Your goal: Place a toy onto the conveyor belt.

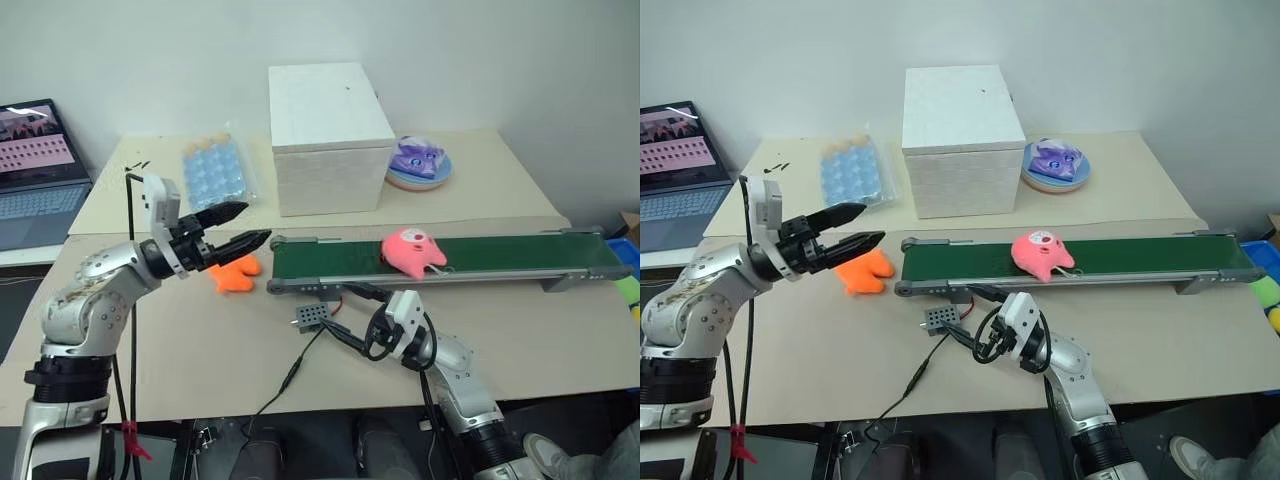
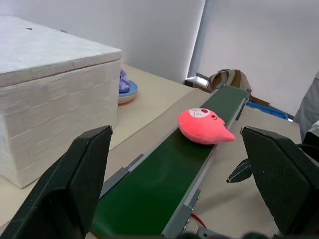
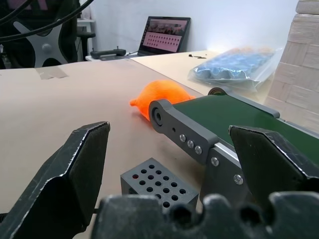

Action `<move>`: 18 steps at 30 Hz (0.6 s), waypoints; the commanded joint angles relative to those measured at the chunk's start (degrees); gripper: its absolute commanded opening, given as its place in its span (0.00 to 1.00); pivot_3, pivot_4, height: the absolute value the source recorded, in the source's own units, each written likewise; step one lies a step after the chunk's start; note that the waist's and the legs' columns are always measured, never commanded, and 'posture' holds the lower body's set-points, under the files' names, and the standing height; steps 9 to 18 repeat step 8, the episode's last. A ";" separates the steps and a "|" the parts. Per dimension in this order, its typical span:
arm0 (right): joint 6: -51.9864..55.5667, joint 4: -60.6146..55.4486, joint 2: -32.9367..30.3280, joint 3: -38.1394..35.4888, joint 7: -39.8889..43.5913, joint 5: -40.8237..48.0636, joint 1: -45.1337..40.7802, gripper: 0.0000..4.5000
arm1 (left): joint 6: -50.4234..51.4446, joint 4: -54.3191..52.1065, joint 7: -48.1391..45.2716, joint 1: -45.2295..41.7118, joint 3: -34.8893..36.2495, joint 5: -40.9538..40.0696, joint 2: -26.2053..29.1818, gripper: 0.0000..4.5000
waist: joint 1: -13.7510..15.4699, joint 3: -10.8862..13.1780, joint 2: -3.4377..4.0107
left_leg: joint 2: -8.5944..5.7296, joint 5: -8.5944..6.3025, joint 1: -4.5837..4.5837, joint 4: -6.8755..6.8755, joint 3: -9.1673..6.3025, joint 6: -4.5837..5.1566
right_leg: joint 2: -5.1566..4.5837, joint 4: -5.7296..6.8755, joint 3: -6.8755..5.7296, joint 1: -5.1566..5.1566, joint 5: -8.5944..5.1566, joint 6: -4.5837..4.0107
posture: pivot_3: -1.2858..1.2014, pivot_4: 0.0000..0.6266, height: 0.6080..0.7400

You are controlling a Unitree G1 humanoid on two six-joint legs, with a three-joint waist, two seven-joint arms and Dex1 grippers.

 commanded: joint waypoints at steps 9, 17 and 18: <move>-1.51 -1.01 -0.36 -0.72 0.03 0.12 -0.14 1.00 | 0.19 -1.33 -2.21 -1.34 -0.40 1.88 -1.08 0.98 | -0.01 0.00 0.00 | 0.00 0.00 0.00 0.00 0.00 0.00 | 0.00 0.00 0.01 0.00 -0.01 -0.01 | 0.52 0.24 1.00; -1.51 -1.01 -0.36 -0.72 0.03 0.12 -0.14 1.00 | 0.19 -1.33 -2.21 -1.34 -0.40 1.88 -1.08 0.98 | -0.01 0.00 0.00 | 0.00 0.00 0.00 0.00 0.00 0.00 | 0.00 0.00 0.01 0.00 -0.01 -0.01 | 0.52 0.24 1.00; -1.51 -1.01 -0.36 -0.72 0.03 0.12 -0.14 1.00 | 0.19 -1.33 -2.21 -1.34 -0.40 1.88 -1.08 0.98 | -0.01 0.00 0.00 | 0.00 0.00 0.00 0.00 0.00 0.00 | 0.00 0.00 0.01 0.00 -0.01 -0.01 | 0.52 0.24 1.00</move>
